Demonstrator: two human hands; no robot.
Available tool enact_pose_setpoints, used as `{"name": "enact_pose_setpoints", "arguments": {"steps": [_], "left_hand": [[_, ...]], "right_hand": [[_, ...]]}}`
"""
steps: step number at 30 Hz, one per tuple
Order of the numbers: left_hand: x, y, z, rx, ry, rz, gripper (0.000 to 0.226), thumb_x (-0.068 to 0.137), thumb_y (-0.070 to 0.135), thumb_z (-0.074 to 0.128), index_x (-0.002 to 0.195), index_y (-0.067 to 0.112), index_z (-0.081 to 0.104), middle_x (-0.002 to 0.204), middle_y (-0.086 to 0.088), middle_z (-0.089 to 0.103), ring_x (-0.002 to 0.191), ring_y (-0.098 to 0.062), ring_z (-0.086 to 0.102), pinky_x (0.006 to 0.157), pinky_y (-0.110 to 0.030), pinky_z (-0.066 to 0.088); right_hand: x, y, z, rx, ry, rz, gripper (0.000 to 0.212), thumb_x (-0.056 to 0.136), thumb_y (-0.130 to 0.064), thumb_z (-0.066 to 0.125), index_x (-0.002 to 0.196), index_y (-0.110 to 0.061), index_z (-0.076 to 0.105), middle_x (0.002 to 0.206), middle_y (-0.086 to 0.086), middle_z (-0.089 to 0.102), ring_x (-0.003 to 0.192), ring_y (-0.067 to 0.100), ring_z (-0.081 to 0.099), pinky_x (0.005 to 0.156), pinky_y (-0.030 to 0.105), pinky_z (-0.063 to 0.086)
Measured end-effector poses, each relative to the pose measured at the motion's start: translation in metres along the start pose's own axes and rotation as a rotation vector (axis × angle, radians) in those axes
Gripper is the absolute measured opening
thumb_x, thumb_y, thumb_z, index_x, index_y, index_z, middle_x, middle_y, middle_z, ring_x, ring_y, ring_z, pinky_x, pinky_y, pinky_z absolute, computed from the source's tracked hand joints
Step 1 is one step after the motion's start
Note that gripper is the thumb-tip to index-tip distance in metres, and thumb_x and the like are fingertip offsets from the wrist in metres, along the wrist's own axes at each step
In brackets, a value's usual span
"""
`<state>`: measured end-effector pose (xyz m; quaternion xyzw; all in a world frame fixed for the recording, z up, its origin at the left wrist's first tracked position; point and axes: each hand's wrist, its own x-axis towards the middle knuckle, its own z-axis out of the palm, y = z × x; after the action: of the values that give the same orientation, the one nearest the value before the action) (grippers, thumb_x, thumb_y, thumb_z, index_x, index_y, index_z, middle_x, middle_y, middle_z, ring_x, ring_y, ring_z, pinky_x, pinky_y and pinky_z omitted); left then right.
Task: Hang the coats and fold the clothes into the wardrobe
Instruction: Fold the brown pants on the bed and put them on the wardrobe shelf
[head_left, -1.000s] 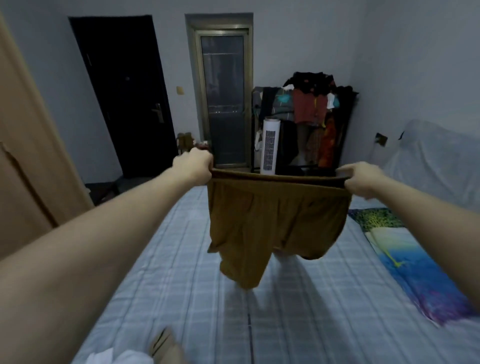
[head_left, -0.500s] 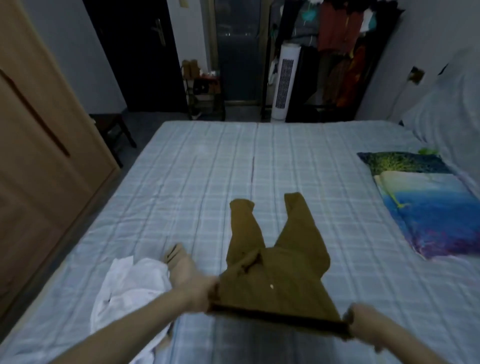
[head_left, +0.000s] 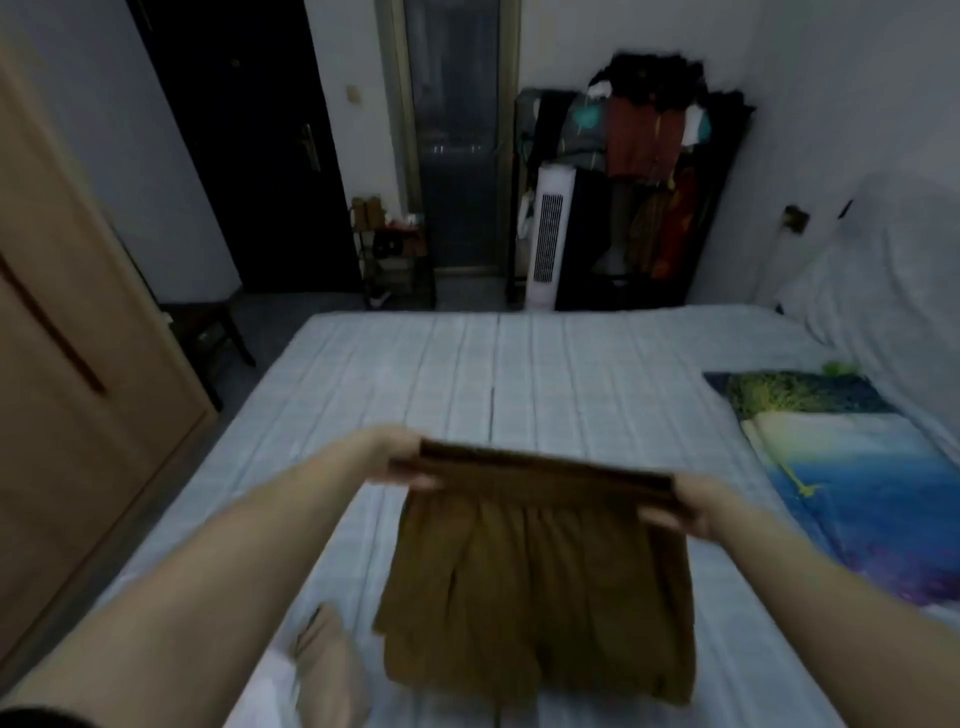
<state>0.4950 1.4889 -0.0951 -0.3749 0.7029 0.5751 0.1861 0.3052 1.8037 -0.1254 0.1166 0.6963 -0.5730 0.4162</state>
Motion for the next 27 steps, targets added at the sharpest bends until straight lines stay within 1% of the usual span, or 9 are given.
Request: {"name": "enact_pose_setpoints", "arguments": {"steps": [2, 4, 7, 10, 12, 16, 22, 25, 27], "left_hand": [[-0.015, 0.112, -0.041, -0.253, 0.241, 0.282, 0.024, 0.098, -0.003, 0.048, 0.088, 0.011, 0.065, 0.093, -0.010, 0.061, 0.075, -0.017, 0.066, 0.050, -0.022, 0.056], [-0.046, 0.204, -0.067, -0.366, 0.502, 0.512, 0.029, 0.099, 0.003, 0.047, 0.086, 0.015, 0.069, 0.100, -0.012, 0.064, 0.092, -0.026, 0.064, 0.057, -0.031, 0.059], [-0.109, 0.279, -0.080, -0.149, 0.823, 0.797, 0.029, 0.098, 0.004, 0.048, 0.097, 0.016, 0.074, 0.107, -0.005, 0.065, 0.104, -0.021, 0.059, 0.087, -0.033, 0.054], [-0.148, 0.287, -0.068, 0.145, 0.998, 0.974, 0.026, 0.096, 0.005, 0.051, 0.106, 0.014, 0.073, 0.105, -0.003, 0.064, 0.099, -0.017, 0.057, 0.075, -0.024, 0.048], [-0.158, 0.262, -0.052, 0.369, 1.056, 1.029, 0.028, 0.095, 0.003, 0.050, 0.113, 0.014, 0.069, 0.106, -0.002, 0.062, 0.096, -0.017, 0.056, 0.073, -0.026, 0.046], [-0.146, 0.170, -0.023, 0.764, 1.168, 0.953, 0.038, 0.089, 0.007, 0.053, 0.123, 0.023, 0.062, 0.122, 0.001, 0.061, 0.113, -0.023, 0.053, 0.081, -0.041, 0.052], [-0.106, -0.056, 0.073, 0.998, 0.821, 0.540, 0.036, 0.084, 0.014, 0.050, 0.118, 0.024, 0.054, 0.119, -0.001, 0.059, 0.112, -0.028, 0.056, 0.079, -0.040, 0.050], [-0.079, -0.183, 0.128, 1.014, 0.643, 0.321, 0.036, 0.086, 0.019, 0.043, 0.120, 0.025, 0.052, 0.119, -0.001, 0.058, 0.109, -0.028, 0.060, 0.078, -0.033, 0.046], [-0.065, -0.253, 0.162, 0.947, 0.535, 0.229, 0.038, 0.088, 0.026, 0.036, 0.122, 0.023, 0.052, 0.121, -0.002, 0.057, 0.111, -0.027, 0.059, 0.078, -0.028, 0.042]], "right_hand": [[-0.008, -0.118, 0.015, 0.223, 0.073, -0.284, 0.027, 0.096, 0.001, 0.049, 0.121, -0.006, 0.056, 0.130, 0.020, 0.054, 0.112, 0.037, 0.056, 0.049, 0.041, 0.057], [-0.036, -0.221, 0.021, 0.373, 0.101, -0.517, 0.021, 0.097, -0.003, 0.047, 0.109, -0.014, 0.059, 0.130, 0.019, 0.052, 0.114, 0.038, 0.054, 0.041, 0.041, 0.054], [-0.093, -0.309, 0.019, 0.549, 0.125, -0.752, 0.028, 0.097, 0.001, 0.038, 0.093, -0.014, 0.061, 0.122, 0.020, 0.056, 0.092, 0.037, 0.059, 0.037, 0.038, 0.051], [-0.138, -0.308, 0.017, 0.646, 0.191, -0.837, 0.033, 0.097, 0.001, 0.031, 0.101, -0.012, 0.060, 0.114, 0.019, 0.056, 0.086, 0.034, 0.060, 0.043, 0.039, 0.054], [-0.149, -0.279, 0.012, 0.629, 0.218, -0.852, 0.038, 0.097, 0.001, 0.027, 0.102, -0.013, 0.062, 0.114, 0.018, 0.058, 0.090, 0.035, 0.061, 0.050, 0.039, 0.057], [-0.148, -0.185, 0.000, 0.523, 0.251, -0.832, 0.043, 0.097, 0.005, 0.028, 0.099, -0.017, 0.065, 0.113, 0.017, 0.061, 0.097, 0.036, 0.063, 0.062, 0.041, 0.060], [-0.106, 0.040, -0.007, 0.253, 0.233, -0.615, 0.046, 0.094, 0.012, 0.026, 0.105, -0.014, 0.063, 0.119, 0.015, 0.061, 0.100, 0.037, 0.064, 0.064, 0.042, 0.059], [-0.073, 0.165, -0.017, 0.072, 0.256, -0.413, 0.047, 0.095, 0.008, 0.029, 0.099, -0.021, 0.065, 0.108, 0.015, 0.065, 0.088, 0.040, 0.063, 0.070, 0.059, 0.057], [-0.047, 0.248, -0.027, -0.089, 0.275, -0.266, 0.042, 0.094, 0.000, 0.036, 0.101, -0.028, 0.066, 0.092, 0.020, 0.069, 0.082, 0.052, 0.063, 0.070, 0.070, 0.050]]}}
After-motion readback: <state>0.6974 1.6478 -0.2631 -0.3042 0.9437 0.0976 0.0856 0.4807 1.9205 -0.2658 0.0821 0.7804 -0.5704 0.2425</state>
